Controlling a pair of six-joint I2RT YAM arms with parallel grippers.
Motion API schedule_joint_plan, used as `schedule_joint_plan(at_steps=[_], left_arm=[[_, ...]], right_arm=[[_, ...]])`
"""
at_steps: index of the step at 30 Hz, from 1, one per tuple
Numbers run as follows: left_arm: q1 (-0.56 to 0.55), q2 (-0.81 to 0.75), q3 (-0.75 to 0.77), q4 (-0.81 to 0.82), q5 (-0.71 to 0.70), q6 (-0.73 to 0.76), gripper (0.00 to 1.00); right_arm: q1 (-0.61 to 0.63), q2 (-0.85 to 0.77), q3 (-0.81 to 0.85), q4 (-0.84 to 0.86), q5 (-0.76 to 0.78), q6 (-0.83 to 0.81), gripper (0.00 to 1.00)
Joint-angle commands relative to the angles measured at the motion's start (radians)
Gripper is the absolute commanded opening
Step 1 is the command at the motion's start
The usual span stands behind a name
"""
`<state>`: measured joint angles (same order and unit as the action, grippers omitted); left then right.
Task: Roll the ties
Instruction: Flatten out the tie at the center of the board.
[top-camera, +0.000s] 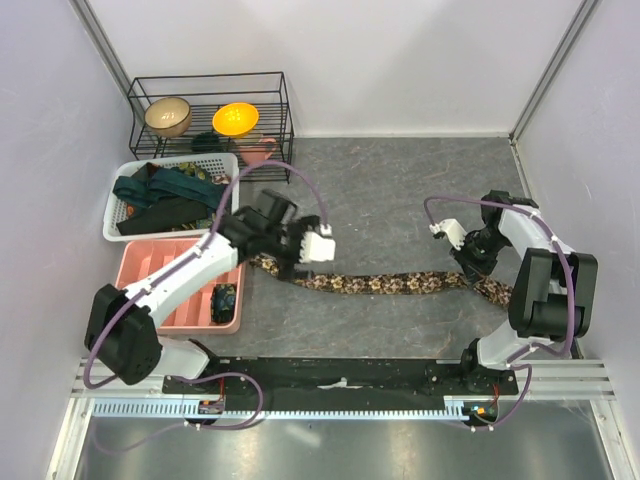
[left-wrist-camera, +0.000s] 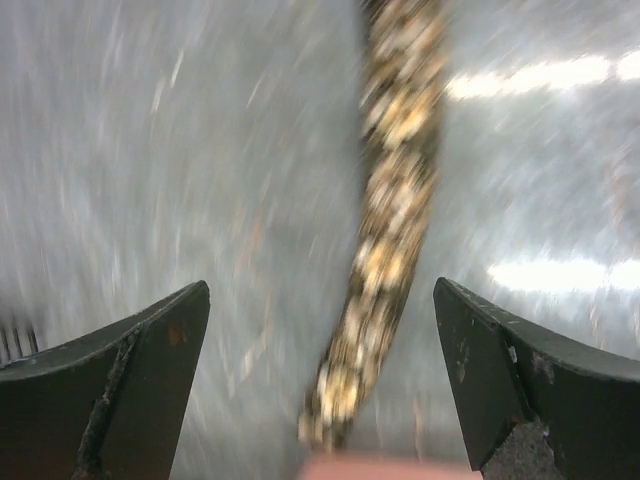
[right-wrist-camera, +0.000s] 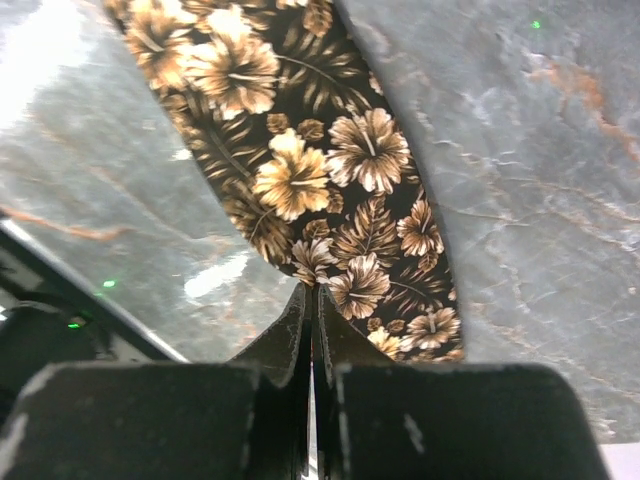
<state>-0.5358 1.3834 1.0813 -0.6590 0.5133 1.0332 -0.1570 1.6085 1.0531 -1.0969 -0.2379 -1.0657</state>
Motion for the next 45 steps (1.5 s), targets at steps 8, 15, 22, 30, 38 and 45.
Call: schedule_joint_plan(at_steps=[8, 15, 22, 30, 38, 45], left_arm=[[-0.441, 0.019, -0.213, 0.819, -0.199, -0.234, 1.00], [-0.535, 0.166, -0.137, 0.888, -0.075, -0.378, 1.00], [-0.638, 0.350, -0.081, 1.131, -0.194, -0.400, 1.00], [-0.645, 0.537, 0.029, 1.288, -0.269, -0.323, 1.00], [-0.658, 0.672, 0.101, 1.383, -0.323, -0.153, 0.79], [-0.670, 0.704, 0.111, 1.371, -0.337, -0.073, 0.29]], right_arm=[[0.016, -0.070, 0.051, -0.251, -0.254, 0.012, 0.00], [0.017, -0.055, 0.107, -0.354, -0.397, 0.012, 0.00], [0.037, -0.067, 0.107, -0.362, -0.442, 0.027, 0.00], [0.080, -0.084, 0.107, -0.362, -0.442, 0.033, 0.00], [0.112, -0.088, 0.108, -0.362, -0.445, 0.035, 0.00], [0.128, -0.102, 0.114, -0.362, -0.472, 0.036, 0.00]])
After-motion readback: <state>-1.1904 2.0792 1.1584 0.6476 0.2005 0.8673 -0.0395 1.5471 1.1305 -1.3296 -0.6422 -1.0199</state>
